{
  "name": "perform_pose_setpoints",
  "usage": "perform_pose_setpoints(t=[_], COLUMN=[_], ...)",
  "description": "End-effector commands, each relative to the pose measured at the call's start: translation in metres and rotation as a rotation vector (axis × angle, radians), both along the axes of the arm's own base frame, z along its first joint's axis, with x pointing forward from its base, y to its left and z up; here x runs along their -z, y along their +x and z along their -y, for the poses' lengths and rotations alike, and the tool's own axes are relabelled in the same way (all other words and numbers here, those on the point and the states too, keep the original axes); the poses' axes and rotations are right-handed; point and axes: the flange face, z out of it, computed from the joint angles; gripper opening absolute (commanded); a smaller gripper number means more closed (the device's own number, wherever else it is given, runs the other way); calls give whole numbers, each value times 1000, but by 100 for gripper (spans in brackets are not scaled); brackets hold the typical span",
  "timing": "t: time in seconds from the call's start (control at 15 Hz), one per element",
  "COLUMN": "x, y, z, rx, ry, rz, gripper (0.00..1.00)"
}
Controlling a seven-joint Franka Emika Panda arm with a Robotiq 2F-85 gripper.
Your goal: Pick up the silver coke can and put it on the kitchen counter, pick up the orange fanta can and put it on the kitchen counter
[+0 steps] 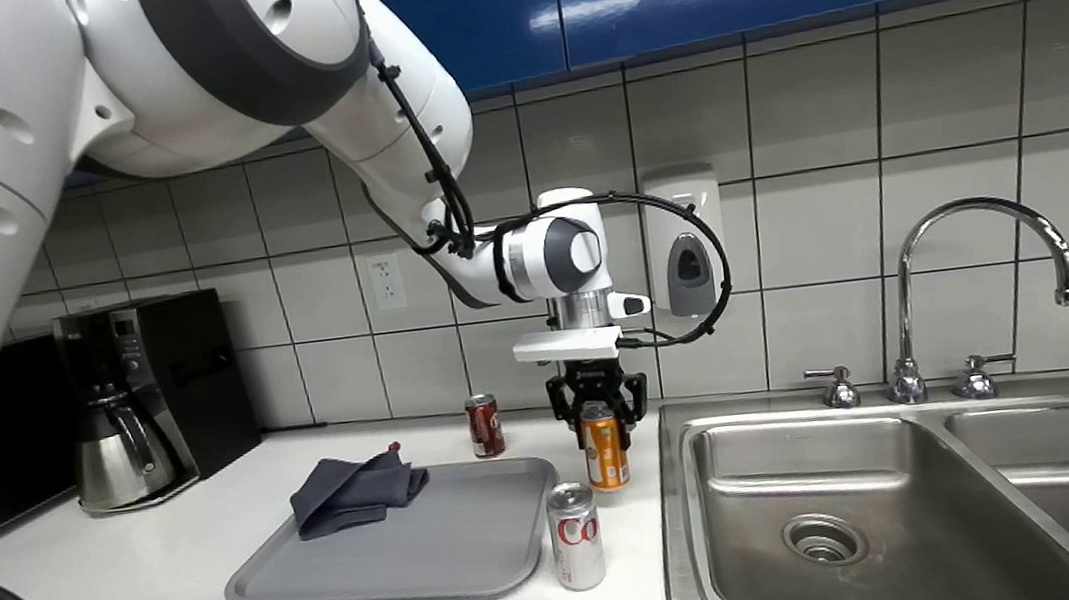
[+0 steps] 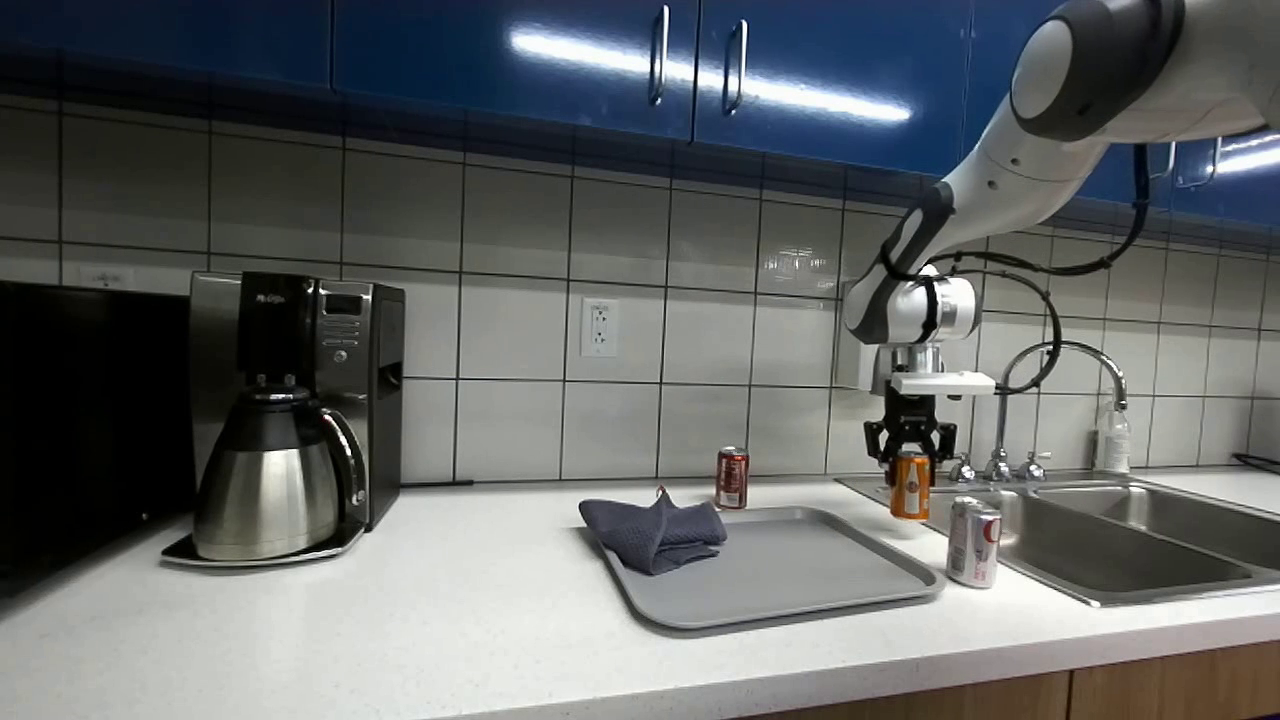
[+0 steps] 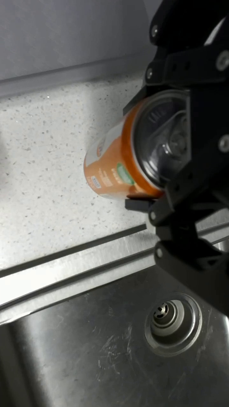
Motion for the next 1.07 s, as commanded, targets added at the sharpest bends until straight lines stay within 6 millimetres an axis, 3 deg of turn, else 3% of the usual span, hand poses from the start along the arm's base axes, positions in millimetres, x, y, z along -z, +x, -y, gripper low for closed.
perform_pose_setpoints(t=[0.0,1.0], x=[2,14], y=[1,5], z=[2,-1], rx=[-14,-24], ry=[9,-4], rz=[27,59], gripper=[39,39])
